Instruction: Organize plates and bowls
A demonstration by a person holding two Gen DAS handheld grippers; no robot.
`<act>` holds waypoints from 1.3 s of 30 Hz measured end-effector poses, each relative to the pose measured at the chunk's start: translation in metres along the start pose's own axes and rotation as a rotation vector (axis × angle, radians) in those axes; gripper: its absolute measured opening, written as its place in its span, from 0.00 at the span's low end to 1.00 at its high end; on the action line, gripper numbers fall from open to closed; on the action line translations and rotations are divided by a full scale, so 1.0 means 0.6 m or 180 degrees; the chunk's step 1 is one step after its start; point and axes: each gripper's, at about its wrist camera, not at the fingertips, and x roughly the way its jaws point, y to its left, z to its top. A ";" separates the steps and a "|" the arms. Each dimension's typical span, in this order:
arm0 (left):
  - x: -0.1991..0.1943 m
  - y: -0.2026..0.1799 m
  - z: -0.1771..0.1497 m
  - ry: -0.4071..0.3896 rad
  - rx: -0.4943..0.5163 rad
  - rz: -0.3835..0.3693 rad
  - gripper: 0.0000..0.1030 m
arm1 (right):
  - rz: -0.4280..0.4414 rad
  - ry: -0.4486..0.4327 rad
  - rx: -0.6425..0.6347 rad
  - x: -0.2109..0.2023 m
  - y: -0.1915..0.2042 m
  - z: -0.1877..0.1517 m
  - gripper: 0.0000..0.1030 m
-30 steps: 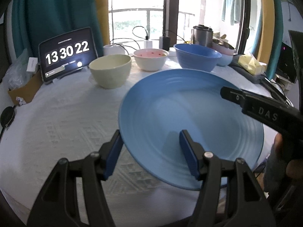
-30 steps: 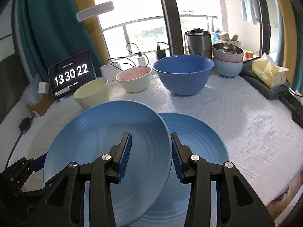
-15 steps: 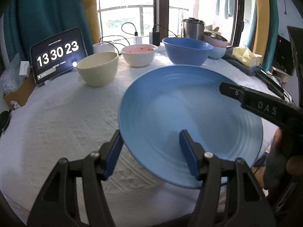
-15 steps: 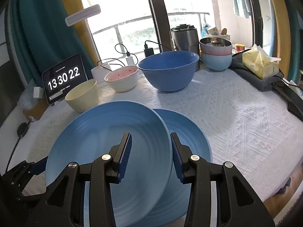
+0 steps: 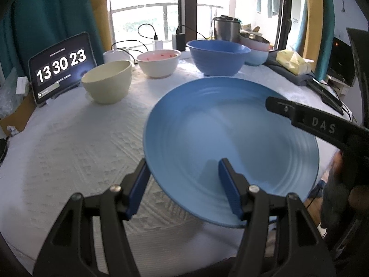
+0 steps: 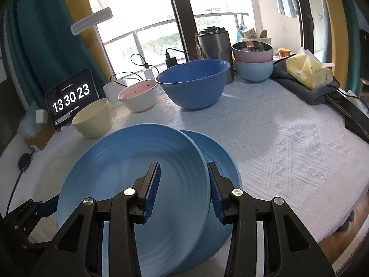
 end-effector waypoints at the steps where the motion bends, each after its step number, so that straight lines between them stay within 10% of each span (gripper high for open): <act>1: 0.001 -0.002 0.000 0.0008 0.0010 -0.0007 0.60 | -0.0003 0.0007 0.0010 0.001 -0.002 0.000 0.43; 39: 0.014 -0.024 0.015 -0.0027 0.0166 -0.0131 0.63 | -0.0164 -0.0072 0.0247 -0.011 -0.045 0.004 0.45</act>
